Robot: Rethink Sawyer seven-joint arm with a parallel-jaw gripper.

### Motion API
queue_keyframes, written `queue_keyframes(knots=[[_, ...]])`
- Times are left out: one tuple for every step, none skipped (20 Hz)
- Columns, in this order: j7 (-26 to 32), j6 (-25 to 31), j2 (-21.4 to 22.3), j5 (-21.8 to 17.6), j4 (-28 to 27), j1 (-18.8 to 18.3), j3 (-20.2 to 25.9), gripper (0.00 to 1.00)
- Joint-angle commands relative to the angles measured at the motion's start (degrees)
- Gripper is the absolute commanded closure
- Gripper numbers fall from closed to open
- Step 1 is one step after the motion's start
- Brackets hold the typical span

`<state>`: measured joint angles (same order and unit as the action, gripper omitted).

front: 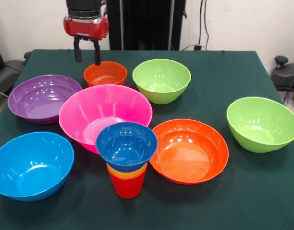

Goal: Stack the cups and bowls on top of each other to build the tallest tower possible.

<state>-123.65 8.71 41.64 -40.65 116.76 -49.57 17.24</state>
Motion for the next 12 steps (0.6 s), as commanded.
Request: queue_keyframes(knots=[[-4.8, -2.4, -3.7, 1.5, -1.8, 4.1, 1.2, 0.00], [-5.2, -3.0, -4.2, 1.0, -2.3, 5.1, 0.0, 0.00], [-5.5, -3.8, -4.8, 0.5, -2.7, 5.8, -1.1, 0.00], [-6.0, -5.5, -6.5, -0.5, -3.6, 6.9, -3.0, 0.00], [-6.3, -7.0, -7.7, -0.9, -4.1, 7.4, -4.1, 0.00], [-6.5, -9.3, -9.8, -1.8, -5.1, 8.1, -5.8, 0.00], [-6.3, -10.0, -11.2, -2.1, -5.8, 8.5, -7.0, 0.00], [-6.2, -10.8, -12.6, -2.5, -6.6, 9.0, -8.3, 0.00], [-5.7, -11.0, -13.7, -2.6, -7.1, 9.1, -9.2, 0.00], [-5.5, -11.5, -14.9, -2.8, -7.8, 9.6, -10.5, 0.00], [-5.2, -12.0, -16.2, -3.1, -8.5, 10.1, -11.8, 0.00], [-4.8, -13.1, -17.6, -3.1, -9.1, 9.8, -12.3, 0.00]])
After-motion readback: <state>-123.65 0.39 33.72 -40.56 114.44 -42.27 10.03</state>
